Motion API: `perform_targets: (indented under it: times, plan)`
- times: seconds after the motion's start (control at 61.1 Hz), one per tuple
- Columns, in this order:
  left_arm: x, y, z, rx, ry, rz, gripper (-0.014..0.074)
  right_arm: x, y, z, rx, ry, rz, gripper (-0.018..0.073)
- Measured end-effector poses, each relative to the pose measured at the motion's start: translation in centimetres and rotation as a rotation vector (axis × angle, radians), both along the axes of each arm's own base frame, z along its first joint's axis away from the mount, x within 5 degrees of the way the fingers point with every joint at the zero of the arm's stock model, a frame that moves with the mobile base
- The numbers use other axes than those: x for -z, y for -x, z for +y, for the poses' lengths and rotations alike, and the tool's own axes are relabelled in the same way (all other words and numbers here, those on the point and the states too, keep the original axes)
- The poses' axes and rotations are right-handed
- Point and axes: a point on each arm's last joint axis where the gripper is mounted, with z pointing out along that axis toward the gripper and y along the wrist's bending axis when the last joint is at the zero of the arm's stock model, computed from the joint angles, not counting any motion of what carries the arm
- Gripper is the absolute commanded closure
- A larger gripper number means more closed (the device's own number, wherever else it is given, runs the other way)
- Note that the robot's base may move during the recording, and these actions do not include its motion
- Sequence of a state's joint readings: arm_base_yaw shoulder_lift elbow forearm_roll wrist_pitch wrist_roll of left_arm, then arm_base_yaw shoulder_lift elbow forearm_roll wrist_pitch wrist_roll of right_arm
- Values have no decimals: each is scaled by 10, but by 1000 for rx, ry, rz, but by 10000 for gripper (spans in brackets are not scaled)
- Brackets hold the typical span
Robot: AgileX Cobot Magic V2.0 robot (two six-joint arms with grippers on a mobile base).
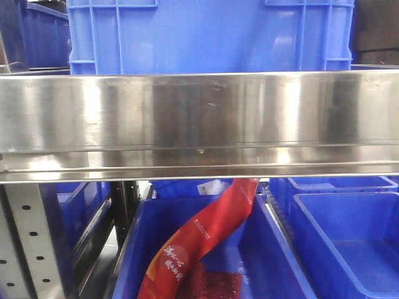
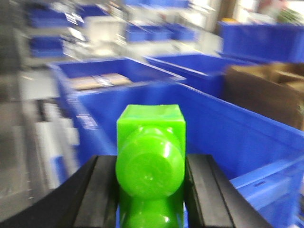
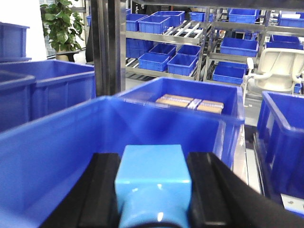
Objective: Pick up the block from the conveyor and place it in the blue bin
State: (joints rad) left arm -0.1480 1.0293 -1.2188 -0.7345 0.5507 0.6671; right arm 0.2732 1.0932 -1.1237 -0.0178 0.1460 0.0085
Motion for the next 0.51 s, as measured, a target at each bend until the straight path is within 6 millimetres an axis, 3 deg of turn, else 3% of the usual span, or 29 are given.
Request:
perform_targets:
  times: [0.245,0.442,0.507]
  plan:
    - [9,-58,-67,148,-78,1,707,0,-30,14,-18,7,25,721]
    - [22,-85,-112,180,-61,-31,707,13,-47,33,-64,16,50,720]
    - [30,-92,-122,181,-60,-31,690,18,-51,36,-70,21,66,681]
